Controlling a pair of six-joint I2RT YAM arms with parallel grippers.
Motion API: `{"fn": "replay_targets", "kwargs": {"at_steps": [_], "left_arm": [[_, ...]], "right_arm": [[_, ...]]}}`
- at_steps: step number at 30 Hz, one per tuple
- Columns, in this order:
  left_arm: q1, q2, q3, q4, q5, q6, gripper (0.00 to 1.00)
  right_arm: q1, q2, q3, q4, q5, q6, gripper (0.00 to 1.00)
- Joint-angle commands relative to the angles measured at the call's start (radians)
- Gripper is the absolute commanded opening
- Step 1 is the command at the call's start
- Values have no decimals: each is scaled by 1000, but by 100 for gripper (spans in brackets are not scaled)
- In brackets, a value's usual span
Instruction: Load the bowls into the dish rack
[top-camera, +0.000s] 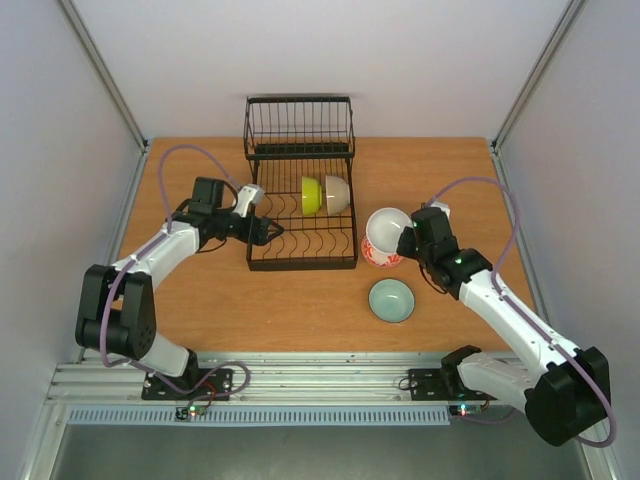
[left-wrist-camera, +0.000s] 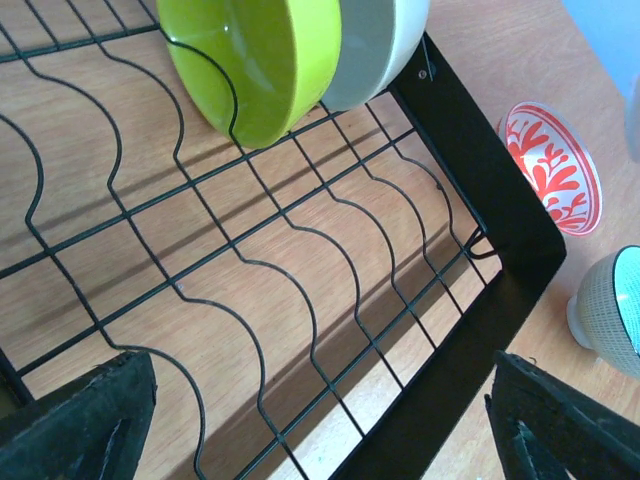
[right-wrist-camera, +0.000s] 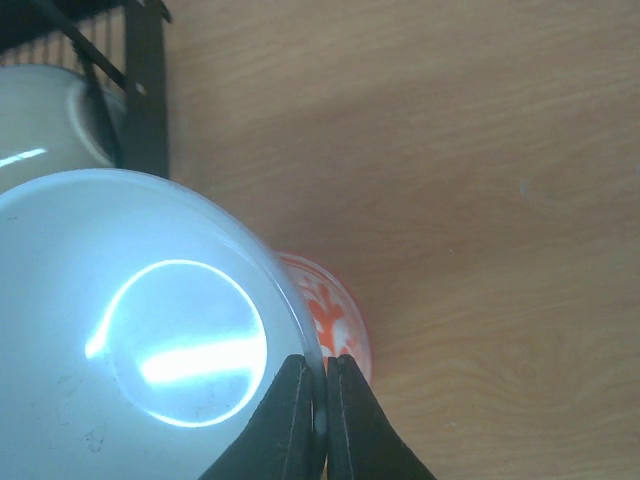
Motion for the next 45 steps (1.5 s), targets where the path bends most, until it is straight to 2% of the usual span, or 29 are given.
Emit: {"fn": "replay_targets", "kwargs": {"at_steps": [1,14,23,30,38,40,42,44,45], "left_arm": [[-38,-30,51,-20,-52,-12,91],[-47,-37,75,-48,-64,-25,90],[-47,-46,67,-49,-57,-19,89],[-48,-55,61,-48,-43,-15,89],[-48,-34,58,-44,-45,-5,86],[-47,-28,58,-44,-46,-3,83],[-48,-23,58,-44,-43,0,74],[-47,-19,59,-44,-41,4,55],[-47,-17,60,-46,-41,5,39]], "right_arm": [[33,46,109,9,-52,-25,1],[259,430,420,28,32,-65,1],[349,640,604,8,46,-75,1],[406,725,683,-11,78,-117,1],[465,714,704,6,91,-136,1],[479,709,708,6,95,-139,1],[487,707,711,6,96,-141,1],[492,707,716,6,101,-143,1],[492,708,718,6,102,-144,1]]}}
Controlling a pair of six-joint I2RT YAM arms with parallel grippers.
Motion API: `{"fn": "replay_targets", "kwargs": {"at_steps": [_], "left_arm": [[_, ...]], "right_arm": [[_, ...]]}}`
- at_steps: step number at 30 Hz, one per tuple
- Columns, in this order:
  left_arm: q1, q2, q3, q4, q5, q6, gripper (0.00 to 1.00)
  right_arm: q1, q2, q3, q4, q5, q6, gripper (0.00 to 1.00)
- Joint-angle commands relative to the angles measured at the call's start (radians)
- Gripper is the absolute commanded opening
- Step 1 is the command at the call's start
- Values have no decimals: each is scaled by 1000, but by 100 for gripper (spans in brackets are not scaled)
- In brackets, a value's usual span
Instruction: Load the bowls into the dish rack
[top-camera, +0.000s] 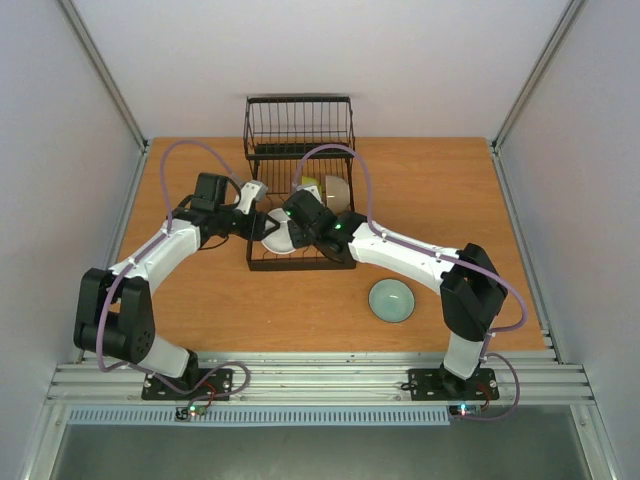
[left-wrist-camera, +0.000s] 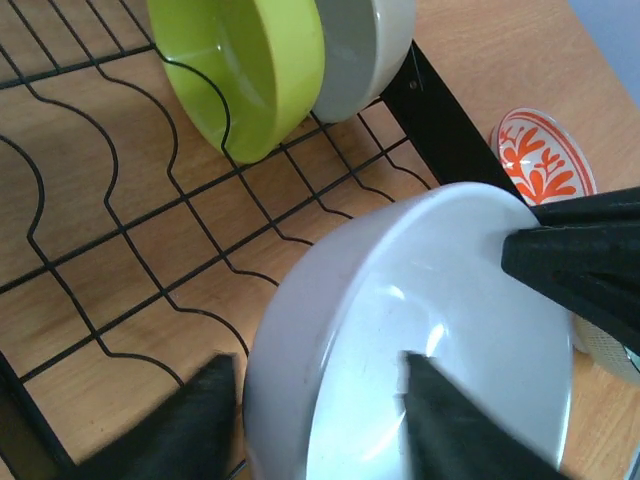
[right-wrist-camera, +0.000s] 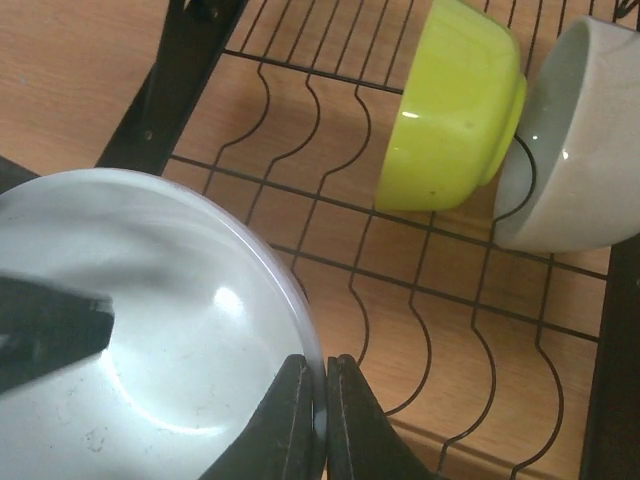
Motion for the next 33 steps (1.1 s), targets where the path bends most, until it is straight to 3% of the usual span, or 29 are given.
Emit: {"fn": "replay_targets", "kwargs": {"at_steps": [1,3,12,14,17,19,29,33], "left_arm": [[-1,6,10,9,10,16,24],[-2,7,10,6,3,17,2],[-1,10,2,11,2,24,0],[-2,5,-6,19,5,27,0],[-1,5,-12,28,28,27,0],[3,12,-14,34,71,28,1],[30,43,-31,88,216,7,0],[33,34,-46,106,230,7,1]], "right_arm": [[14,-23,39,20,32,-14,1],[14,-21,40,20,34,-12,1],[15,-53,16,30,42,-25,4],[9,-98,-29,62,33,-33,17],[-23,-188,-127,122,-35,-26,44],[-58,-248,-185,159,-114,-8,55],[-189,-350,-369,322,-531,111,79],[-222,-344,-428,427,-671,165,81]]}}
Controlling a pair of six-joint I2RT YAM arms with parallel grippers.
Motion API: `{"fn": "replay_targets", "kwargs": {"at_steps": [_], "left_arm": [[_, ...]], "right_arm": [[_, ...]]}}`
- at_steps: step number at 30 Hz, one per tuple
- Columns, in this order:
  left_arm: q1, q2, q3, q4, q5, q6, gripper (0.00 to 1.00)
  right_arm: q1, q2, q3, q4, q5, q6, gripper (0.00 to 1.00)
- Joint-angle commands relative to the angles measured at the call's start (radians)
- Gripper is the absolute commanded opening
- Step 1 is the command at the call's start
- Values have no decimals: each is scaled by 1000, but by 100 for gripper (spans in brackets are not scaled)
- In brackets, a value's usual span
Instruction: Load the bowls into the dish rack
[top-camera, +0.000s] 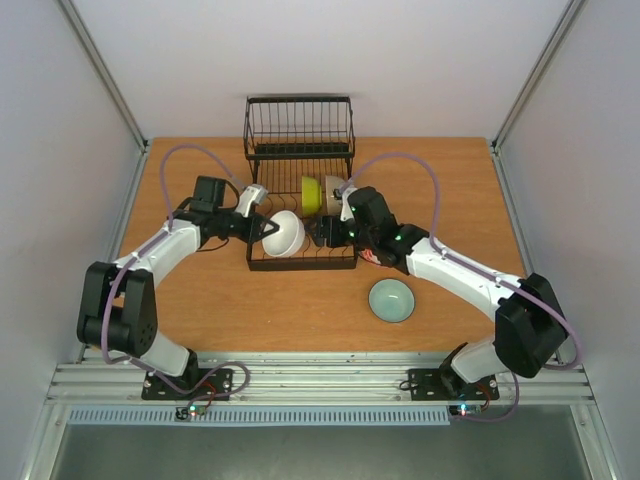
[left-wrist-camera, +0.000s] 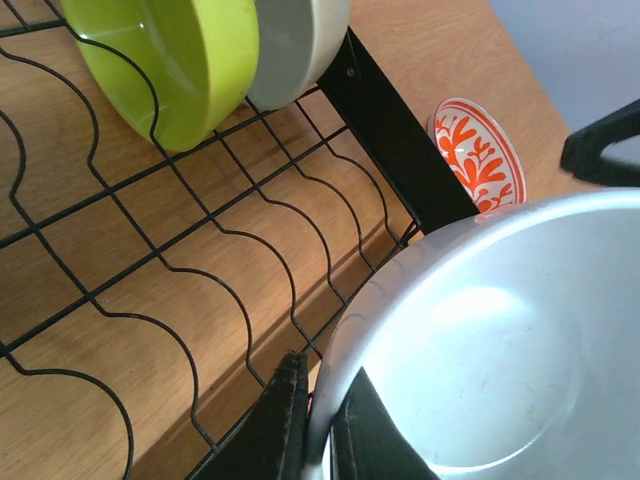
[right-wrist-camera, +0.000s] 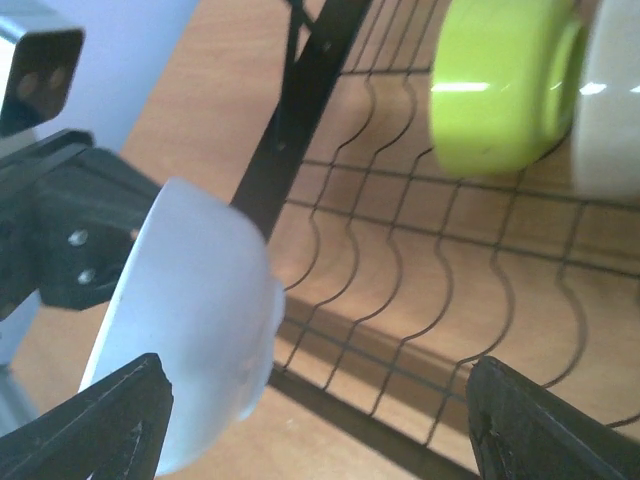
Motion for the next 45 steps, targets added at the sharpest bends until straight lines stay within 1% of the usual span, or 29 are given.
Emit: {"fn": "replay_targets", "kwargs": {"at_steps": [1,4,8,14,17,21,30,34,39,45], "left_arm": [[4,-2,-21,75,65,-4,0],[5,4,-20,71,62,1,0],[5,6,-21,71,56,5,0],[5,-2,-26,71,52,12,1],[6,-8,-29,71,48,16,1],[5,-14,-31,74,44,17,0],[4,-22,-34,81,31,16,0],[6,-35,-36,83,19,20,0],[5,-64,-50,94,9,25,0],[6,-67,-52,95,8,28,0]], "right_arm": [[-31,-1,-65,173,-241,102,81],[-59,9,-136,347,-364,188,82],[-88,38,-199,549,-477,304,84],[-94,131,-239,820,-579,459,91],[-94,164,-245,880,-592,498,95],[-94,169,-242,854,-587,491,94],[-81,181,-216,813,-613,484,88],[-60,178,-192,718,-589,436,87],[-31,149,-151,525,-491,335,87],[-6,163,-114,468,-487,303,87]]}}
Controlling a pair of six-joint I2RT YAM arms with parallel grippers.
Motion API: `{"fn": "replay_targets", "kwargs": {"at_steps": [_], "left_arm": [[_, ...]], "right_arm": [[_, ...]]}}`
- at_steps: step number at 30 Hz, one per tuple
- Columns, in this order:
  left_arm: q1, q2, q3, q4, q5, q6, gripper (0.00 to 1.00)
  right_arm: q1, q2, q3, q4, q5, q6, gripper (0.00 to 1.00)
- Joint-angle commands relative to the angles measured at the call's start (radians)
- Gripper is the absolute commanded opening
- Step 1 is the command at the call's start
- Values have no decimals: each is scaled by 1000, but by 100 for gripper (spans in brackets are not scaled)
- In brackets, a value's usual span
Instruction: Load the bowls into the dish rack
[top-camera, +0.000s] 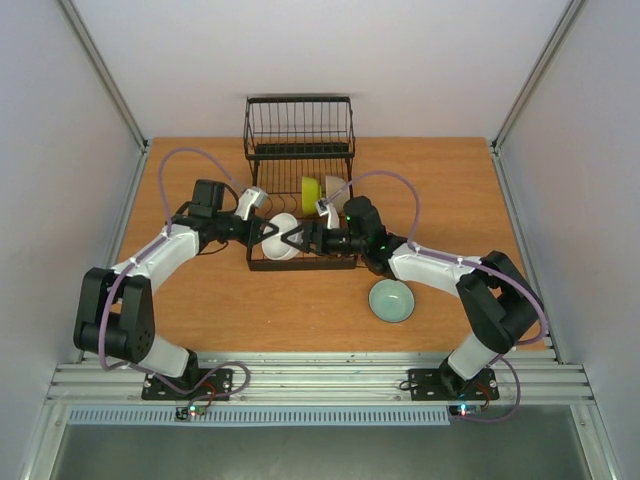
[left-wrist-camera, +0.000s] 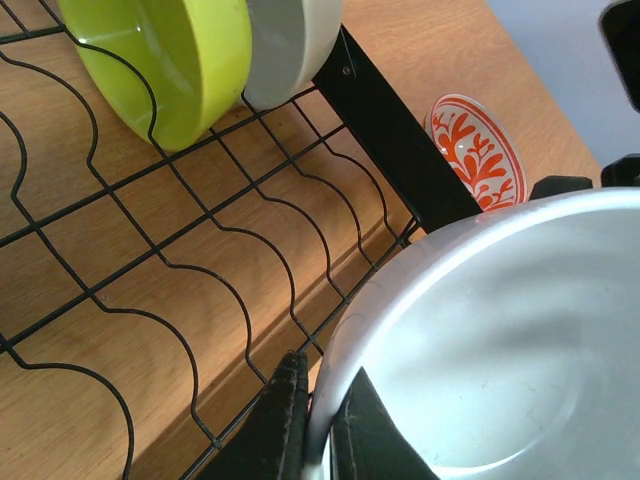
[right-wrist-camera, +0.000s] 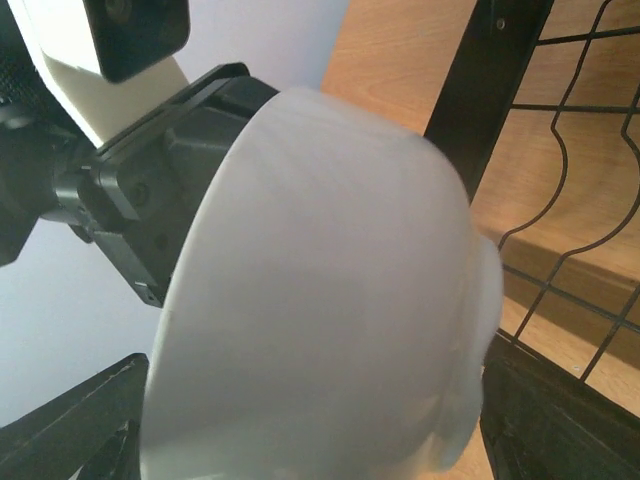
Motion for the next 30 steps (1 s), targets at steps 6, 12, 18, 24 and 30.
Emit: {"fn": "replay_targets", "kwargs": {"at_steps": [6,12,18,24,30], "left_arm": [[3,-34,-9,54,10,24,1],[4,-41,-9,51,-3,24,2],[3,-53,-6,41,-13,30,27],[3,-84,-8,42,-75,32,55],[5,-162,-27,73,-233,22,72]], "right_arm": [[24,-7,43,-43,10,-49,61],[25,-33,45,-71,31,-66,13],[30,-68,87,-209,114,-141,1],[38,-83,167,-358,235,-220,1],[75,-17,336,-577,433,-334,1]]}}
